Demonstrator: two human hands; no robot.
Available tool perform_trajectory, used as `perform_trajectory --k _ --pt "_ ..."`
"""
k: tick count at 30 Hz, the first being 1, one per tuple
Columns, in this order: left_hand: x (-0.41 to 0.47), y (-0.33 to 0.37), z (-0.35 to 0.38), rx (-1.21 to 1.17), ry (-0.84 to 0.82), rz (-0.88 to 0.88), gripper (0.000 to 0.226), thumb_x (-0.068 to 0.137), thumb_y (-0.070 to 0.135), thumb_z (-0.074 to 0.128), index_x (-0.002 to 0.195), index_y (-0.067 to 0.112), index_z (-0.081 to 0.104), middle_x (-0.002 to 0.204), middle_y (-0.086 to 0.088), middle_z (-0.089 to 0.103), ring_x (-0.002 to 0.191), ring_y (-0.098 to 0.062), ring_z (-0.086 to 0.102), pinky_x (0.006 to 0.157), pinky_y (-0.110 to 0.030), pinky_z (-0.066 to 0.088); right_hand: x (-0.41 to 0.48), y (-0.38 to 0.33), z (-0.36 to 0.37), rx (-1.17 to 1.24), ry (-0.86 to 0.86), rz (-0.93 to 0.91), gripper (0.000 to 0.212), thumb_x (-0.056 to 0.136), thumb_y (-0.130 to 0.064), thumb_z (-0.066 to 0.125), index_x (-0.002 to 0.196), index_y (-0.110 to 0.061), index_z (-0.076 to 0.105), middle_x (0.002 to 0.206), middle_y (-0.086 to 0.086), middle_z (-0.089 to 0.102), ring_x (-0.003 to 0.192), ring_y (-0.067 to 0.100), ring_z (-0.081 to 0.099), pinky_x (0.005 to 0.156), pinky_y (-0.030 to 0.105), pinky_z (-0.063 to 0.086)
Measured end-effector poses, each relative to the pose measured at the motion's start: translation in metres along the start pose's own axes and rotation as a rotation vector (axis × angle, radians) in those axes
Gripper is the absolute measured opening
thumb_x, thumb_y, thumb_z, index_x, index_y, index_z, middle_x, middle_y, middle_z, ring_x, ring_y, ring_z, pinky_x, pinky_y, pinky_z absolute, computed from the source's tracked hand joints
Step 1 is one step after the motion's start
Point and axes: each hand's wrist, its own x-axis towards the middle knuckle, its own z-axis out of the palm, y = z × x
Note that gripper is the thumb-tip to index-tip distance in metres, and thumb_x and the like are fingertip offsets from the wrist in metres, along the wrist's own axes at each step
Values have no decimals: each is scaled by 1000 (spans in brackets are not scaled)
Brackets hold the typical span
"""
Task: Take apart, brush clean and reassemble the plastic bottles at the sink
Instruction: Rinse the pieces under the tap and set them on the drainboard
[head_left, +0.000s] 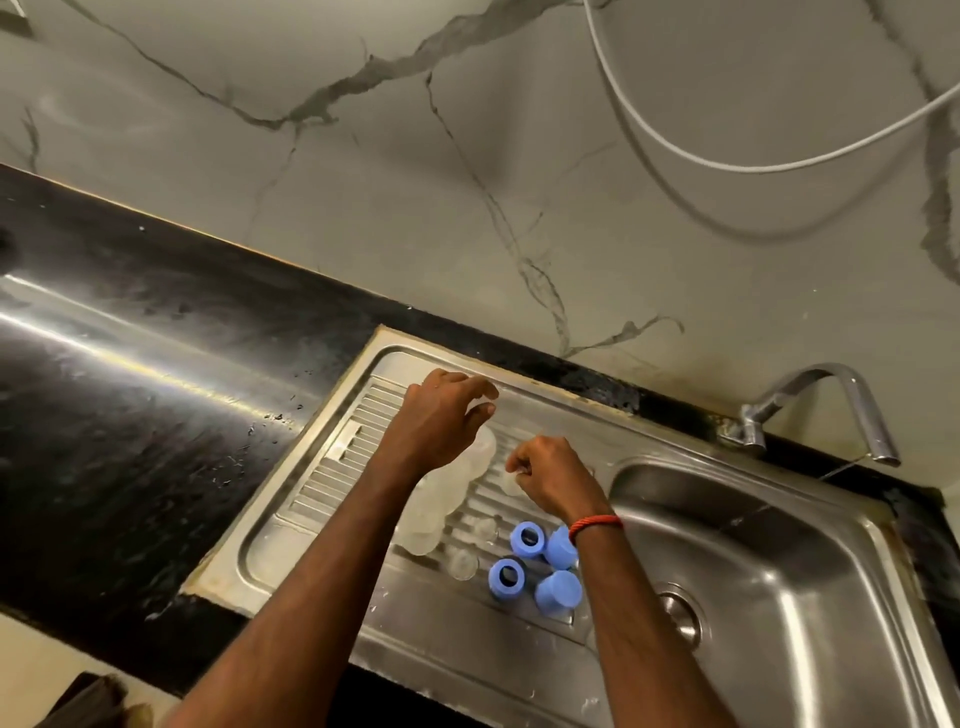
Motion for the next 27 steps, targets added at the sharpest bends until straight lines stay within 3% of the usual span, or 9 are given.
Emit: perform_trajectory --k 16,27 --pt "-1 -11 -4 -15 -23 28 33 101 40 56 130 26 63 130 0 65 119 -19 53 96 -39 47 5 5 30 -13 -100 26 20 87 -7 68 102 -18 74 100 5 71 88 17 67 81 30 56" --pt "14 40 9 -10 -40 164 35 100 43 58 130 26 62 136 1 62 132 -21 48 104 -43 42 -28 23 -33 52 113 93 20 91 -20 69 111 -19 70 103 1 71 91 12 64 84 28 54"
